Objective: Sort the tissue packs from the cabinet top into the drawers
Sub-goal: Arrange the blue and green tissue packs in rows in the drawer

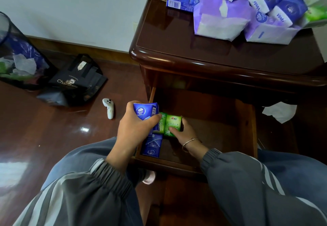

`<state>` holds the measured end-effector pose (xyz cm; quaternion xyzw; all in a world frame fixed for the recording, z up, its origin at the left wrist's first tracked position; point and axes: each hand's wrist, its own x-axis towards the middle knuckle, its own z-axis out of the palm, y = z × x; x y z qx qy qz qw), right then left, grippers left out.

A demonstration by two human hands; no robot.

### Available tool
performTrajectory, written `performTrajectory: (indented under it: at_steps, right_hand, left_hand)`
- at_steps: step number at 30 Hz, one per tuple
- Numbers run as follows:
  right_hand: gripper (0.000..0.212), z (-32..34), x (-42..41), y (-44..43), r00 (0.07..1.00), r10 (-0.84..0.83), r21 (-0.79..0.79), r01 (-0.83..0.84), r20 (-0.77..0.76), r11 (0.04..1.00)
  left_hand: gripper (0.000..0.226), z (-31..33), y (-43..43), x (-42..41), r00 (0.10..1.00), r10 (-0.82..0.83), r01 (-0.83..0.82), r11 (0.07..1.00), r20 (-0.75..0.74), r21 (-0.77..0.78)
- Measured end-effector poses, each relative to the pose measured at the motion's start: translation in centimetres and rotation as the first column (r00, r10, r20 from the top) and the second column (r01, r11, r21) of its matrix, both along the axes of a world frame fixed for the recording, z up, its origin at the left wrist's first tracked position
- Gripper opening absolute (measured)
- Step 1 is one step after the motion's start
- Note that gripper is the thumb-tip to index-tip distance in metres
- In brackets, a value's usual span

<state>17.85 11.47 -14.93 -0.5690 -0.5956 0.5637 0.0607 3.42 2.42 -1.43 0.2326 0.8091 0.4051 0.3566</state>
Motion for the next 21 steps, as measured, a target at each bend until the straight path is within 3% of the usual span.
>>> performTrajectory:
  at_steps: [3, 6, 8, 10, 12, 18, 21]
  right_hand:
    - [0.08, 1.3, 0.0, 0.6, 0.997, -0.074, -0.028, 0.074, 0.008, 0.997]
    - [0.053, 5.4, -0.2, 1.6, 0.976, -0.184, -0.003, 0.185, -0.118, 0.983]
    - [0.034, 8.7, -0.3, 2.1, 0.957, -0.107, -0.085, 0.087, -0.269, 0.993]
    - [0.041, 11.7, -0.1, 2.2, 0.939, 0.117, -0.134, -0.168, -0.323, 0.977]
    - [0.041, 13.5, 0.0, 1.9, 0.911, 0.248, -0.13, -0.304, -0.329, 0.944]
    - [0.044, 13.3, 1.0, 1.5, 0.92, 0.289, -0.084, -0.321, -0.264, 0.943]
    - [0.038, 12.4, 2.3, 2.4, 0.935, 0.22, -0.121, -0.261, -0.277, 0.958]
  left_hand:
    - [0.055, -0.2, 0.0, 0.3, 0.999, -0.042, 0.042, 0.999, 0.002, -0.01]
    - [0.059, -0.5, 0.0, 0.9, 0.988, -0.151, 0.15, 0.988, -0.042, -0.023]
    - [0.064, -0.5, 0.0, 1.3, 0.966, -0.246, 0.244, 0.969, -0.077, -0.037]
    - [0.074, -0.6, 0.0, 1.7, 0.943, -0.32, 0.317, 0.947, -0.095, -0.047]
    - [0.088, -0.7, 0.0, 2.0, 0.93, -0.358, 0.356, 0.934, -0.085, -0.038]
    - [0.123, -1.5, -0.2, 2.5, 0.825, -0.549, 0.55, 0.834, 0.135, 0.036]
    - [0.118, -1.8, -0.4, 1.7, 0.823, -0.545, 0.552, 0.834, 0.156, 0.004]
